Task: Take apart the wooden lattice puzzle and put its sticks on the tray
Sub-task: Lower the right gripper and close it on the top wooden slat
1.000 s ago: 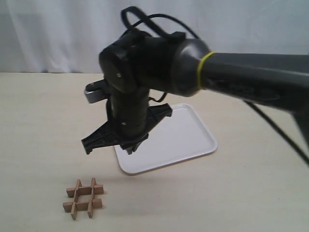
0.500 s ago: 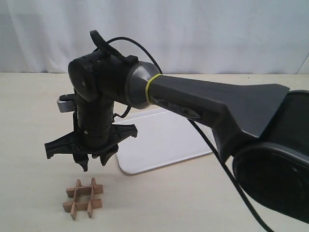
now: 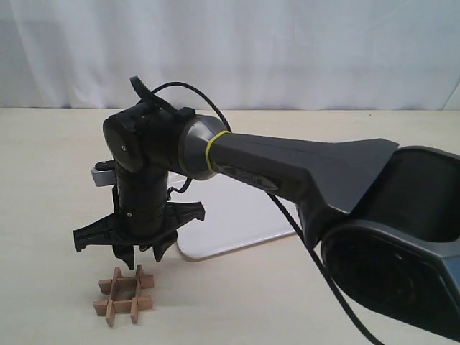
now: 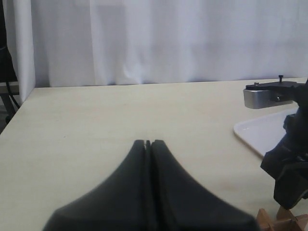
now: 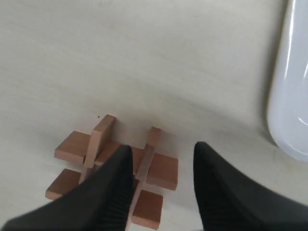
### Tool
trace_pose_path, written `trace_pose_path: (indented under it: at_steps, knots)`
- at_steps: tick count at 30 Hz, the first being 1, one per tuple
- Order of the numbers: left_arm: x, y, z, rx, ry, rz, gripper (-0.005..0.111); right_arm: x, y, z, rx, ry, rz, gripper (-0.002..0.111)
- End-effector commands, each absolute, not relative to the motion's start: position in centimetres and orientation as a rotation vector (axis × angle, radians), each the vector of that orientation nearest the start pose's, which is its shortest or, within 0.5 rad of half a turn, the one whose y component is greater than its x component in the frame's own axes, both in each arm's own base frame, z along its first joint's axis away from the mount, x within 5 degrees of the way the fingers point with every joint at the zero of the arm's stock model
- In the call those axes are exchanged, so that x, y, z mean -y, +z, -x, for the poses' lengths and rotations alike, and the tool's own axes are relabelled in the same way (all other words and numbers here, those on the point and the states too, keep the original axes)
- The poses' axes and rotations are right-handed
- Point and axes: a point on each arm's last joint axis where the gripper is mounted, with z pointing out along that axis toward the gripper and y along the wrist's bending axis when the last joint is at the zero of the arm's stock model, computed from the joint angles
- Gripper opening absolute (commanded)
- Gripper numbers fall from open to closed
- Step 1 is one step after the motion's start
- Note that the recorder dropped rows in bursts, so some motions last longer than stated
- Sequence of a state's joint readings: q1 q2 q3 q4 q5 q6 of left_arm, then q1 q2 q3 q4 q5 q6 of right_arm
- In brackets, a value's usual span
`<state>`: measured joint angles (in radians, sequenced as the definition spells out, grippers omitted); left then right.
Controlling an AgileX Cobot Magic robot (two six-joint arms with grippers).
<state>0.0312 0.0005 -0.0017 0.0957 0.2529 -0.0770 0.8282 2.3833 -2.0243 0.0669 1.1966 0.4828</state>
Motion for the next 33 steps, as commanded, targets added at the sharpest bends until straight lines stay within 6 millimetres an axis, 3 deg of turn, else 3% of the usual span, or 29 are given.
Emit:
trace_pose_path:
  at_steps: [1,28,33]
  knots:
    - [-0.3,19.1,-5.5,-1.725,0.048,0.022,0.000,-36.6,15.4,-33.0,-3.018,0.206,0.458,0.040]
    - [-0.3,19.1,-5.5,-1.725,0.048,0.022,0.000,-37.3,12.9,-32.7,-3.028,0.125,0.354,0.039]
    - [-0.3,19.1,-5.5,-1.725,0.048,0.022,0.000,-36.9,12.9,-32.8,-3.027,0.056,0.307,0.020]
